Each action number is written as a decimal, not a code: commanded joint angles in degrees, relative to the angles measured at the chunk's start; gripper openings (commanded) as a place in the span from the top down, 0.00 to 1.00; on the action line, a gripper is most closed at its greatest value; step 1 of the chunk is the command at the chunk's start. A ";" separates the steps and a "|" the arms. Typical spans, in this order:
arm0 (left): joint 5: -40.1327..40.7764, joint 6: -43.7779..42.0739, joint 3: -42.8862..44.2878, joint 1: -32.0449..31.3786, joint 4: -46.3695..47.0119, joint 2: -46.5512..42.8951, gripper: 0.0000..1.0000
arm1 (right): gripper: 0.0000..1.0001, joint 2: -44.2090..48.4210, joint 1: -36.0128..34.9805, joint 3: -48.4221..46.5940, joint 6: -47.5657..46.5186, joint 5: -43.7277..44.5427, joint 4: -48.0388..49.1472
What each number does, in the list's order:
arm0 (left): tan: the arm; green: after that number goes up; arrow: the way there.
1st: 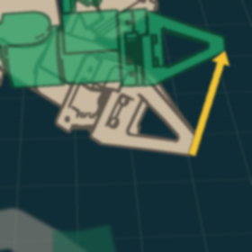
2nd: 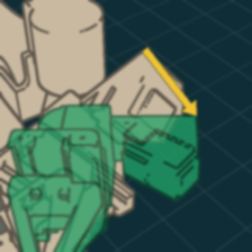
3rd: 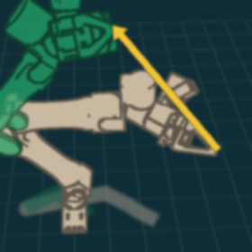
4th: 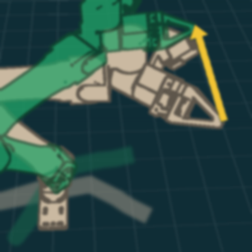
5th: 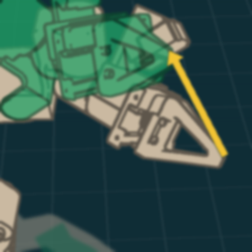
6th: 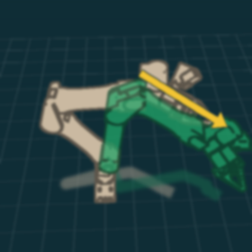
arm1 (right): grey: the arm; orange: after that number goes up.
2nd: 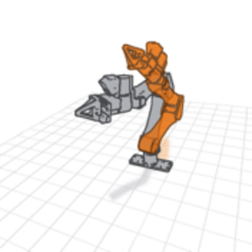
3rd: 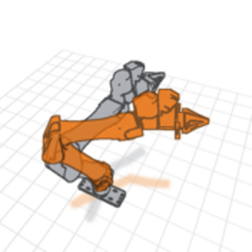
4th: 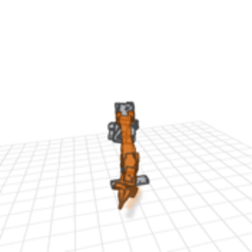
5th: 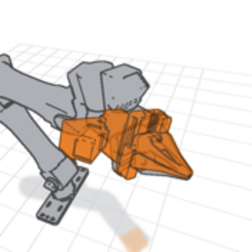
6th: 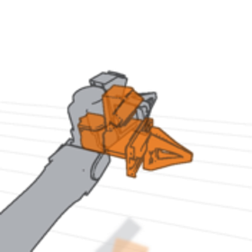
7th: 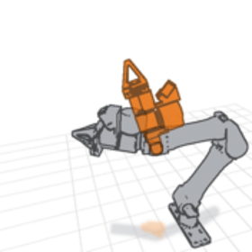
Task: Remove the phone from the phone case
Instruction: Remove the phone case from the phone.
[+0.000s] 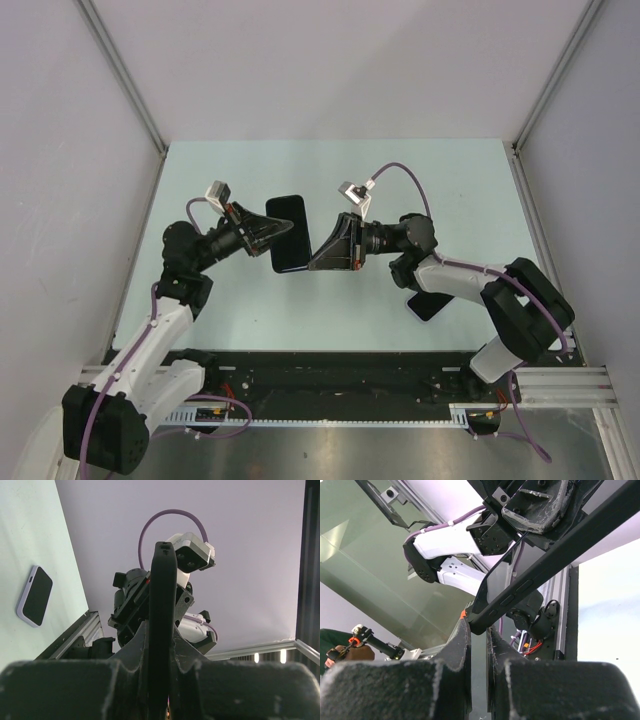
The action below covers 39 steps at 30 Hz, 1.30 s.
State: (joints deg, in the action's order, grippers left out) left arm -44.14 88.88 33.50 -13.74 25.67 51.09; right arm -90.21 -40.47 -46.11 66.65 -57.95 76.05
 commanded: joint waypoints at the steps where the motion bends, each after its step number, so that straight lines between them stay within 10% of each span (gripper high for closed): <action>1: -0.95 6.57 2.63 -1.20 1.14 -2.05 1.00 | 1.00 -1.20 -0.49 -2.67 -9.34 0.74 10.27; 20: -2.26 5.78 4.91 -2.08 0.08 -1.96 1.00 | 1.00 8.12 -3.04 -3.37 -35.88 10.75 -18.47; 32: -2.35 4.64 5.35 -2.79 -0.01 -2.31 1.00 | 1.00 9.96 -3.30 -3.29 -35.28 21.71 -23.65; 39: -2.35 -4.40 7.98 -2.70 -0.62 -0.12 1.00 | 0.80 18.30 -4.18 -2.59 -31.42 36.14 -53.51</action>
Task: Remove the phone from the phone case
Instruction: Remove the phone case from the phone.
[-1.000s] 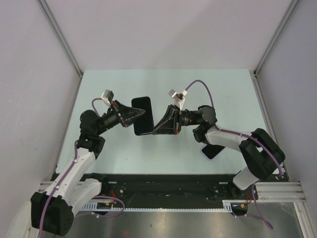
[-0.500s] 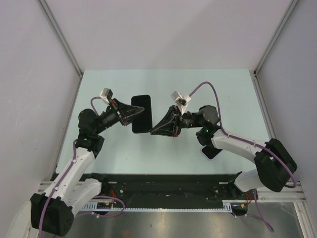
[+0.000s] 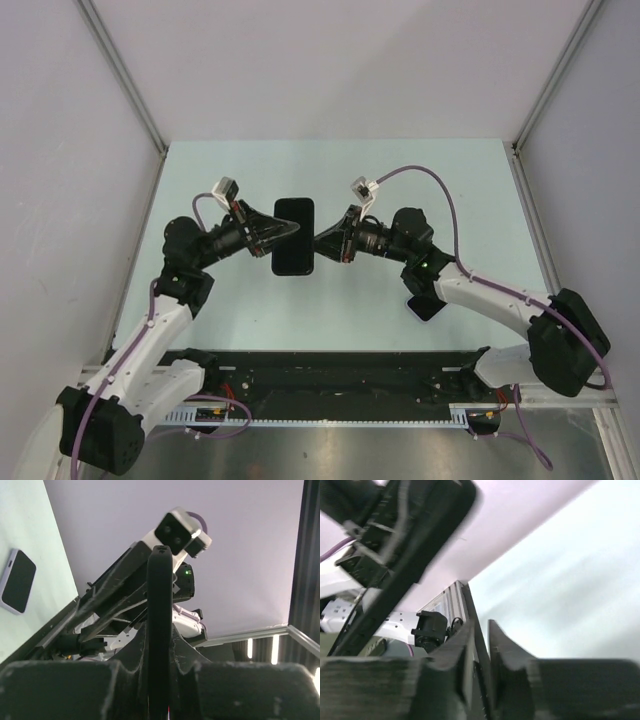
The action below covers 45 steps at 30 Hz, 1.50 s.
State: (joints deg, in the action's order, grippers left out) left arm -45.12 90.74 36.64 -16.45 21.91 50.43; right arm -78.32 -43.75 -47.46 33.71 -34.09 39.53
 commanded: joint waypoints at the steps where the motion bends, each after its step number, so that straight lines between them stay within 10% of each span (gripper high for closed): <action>1: -1.89 -7.67 5.02 0.01 3.83 1.59 1.00 | 0.71 7.65 -1.42 -1.14 2.49 14.12 -19.64; 9: -11.04 -25.06 7.82 0.01 -1.65 7.13 1.00 | 0.60 23.90 2.42 -0.88 8.99 28.90 -37.33; 10: -10.60 -30.91 8.53 -0.08 -4.74 6.87 1.00 | 0.19 24.79 2.70 -1.05 9.44 28.99 -37.16; 11: -9.82 -33.50 9.32 -0.08 -11.12 6.26 1.00 | 0.15 25.23 2.61 -1.58 9.70 31.34 -37.76; 29: -5.94 -47.32 15.47 -0.16 -29.03 4.41 1.00 | 0.15 9.07 -11.10 -20.29 1.18 60.98 -53.15; 38: -6.73 -46.79 15.74 -0.16 -29.03 4.23 1.00 | 0.15 6.08 -9.52 -23.03 0.90 52.92 -52.55; 45: -16.04 -36.98 11.09 0.19 -14.82 5.11 1.00 | 0.28 10.91 4.45 -11.96 13.55 14.20 -29.79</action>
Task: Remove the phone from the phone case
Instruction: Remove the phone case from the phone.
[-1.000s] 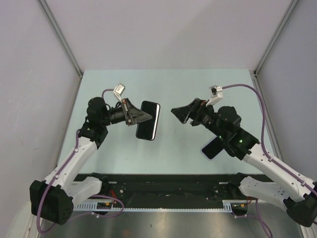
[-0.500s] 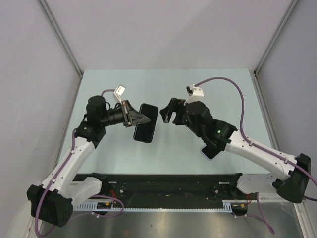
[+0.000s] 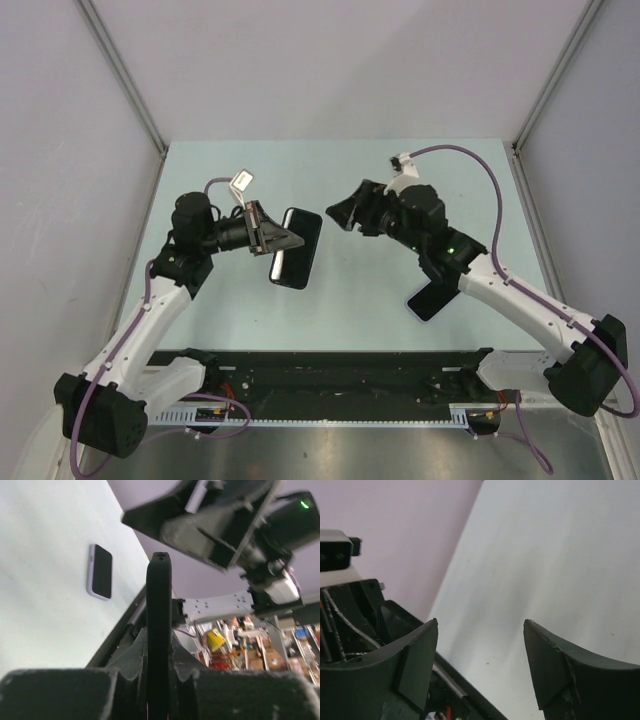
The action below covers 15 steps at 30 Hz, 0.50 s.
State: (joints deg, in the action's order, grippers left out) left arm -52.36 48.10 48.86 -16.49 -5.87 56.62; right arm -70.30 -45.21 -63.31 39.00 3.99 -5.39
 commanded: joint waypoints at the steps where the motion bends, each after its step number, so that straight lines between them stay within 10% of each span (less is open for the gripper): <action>1: -9.86 6.48 -1.66 0.23 15.60 -0.81 1.00 | 0.29 2.72 7.58 4.33 9.06 -26.55 16.62; 15: -11.45 8.33 -0.61 0.32 18.70 0.24 1.00 | 0.48 -0.45 8.56 7.06 15.84 -42.39 29.29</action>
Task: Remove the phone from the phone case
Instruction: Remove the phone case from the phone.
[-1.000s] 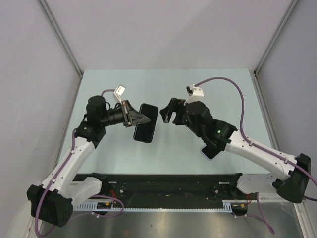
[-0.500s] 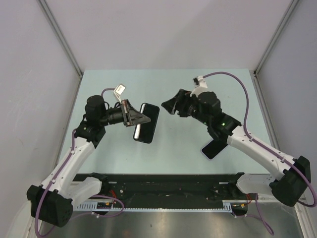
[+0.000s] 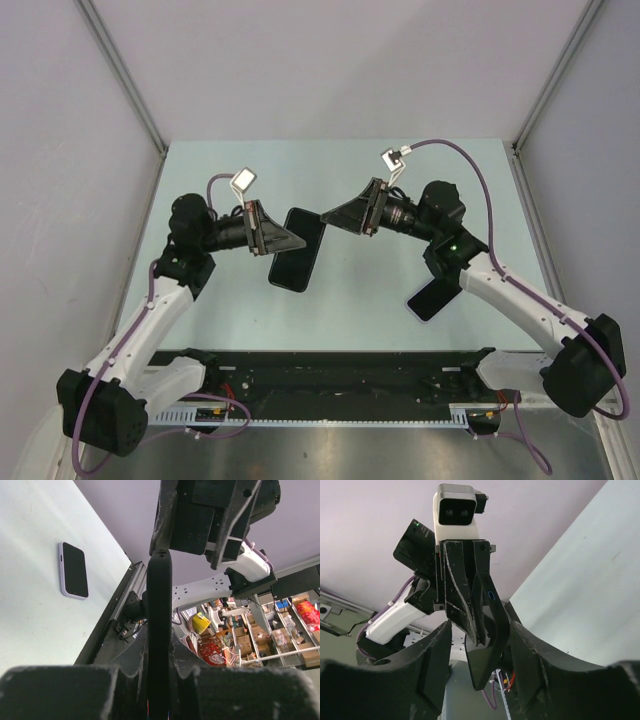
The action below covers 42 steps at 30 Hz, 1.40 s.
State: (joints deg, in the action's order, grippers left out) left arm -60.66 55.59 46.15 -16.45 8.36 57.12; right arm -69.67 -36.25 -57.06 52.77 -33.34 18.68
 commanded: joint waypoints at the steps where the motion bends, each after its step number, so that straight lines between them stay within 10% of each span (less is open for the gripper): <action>1: -3.06 0.83 2.10 0.28 4.56 -0.17 1.00 | 0.51 -1.17 -0.40 0.98 2.33 -5.15 6.01; 10: -3.32 1.62 2.10 0.19 5.44 -0.43 1.00 | 0.69 -3.01 -0.75 1.51 3.30 -4.98 7.24; 16: -3.41 1.62 1.66 0.27 5.53 -0.70 1.00 | 1.00 -4.07 -0.31 3.97 10.40 -3.66 16.81; 26: -3.76 6.64 -4.67 0.19 18.62 -1.05 1.00 | 1.00 -22.33 -2.15 11.26 50.90 4.39 72.60; 42: -5.17 2.94 -3.52 0.19 18.80 -0.96 1.00 | 1.00 -23.85 -6.90 11.00 45.59 10.49 65.46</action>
State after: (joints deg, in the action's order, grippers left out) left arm -57.17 63.48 40.21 -13.17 21.45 56.88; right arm -95.70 -39.53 -44.84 97.82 -23.24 79.88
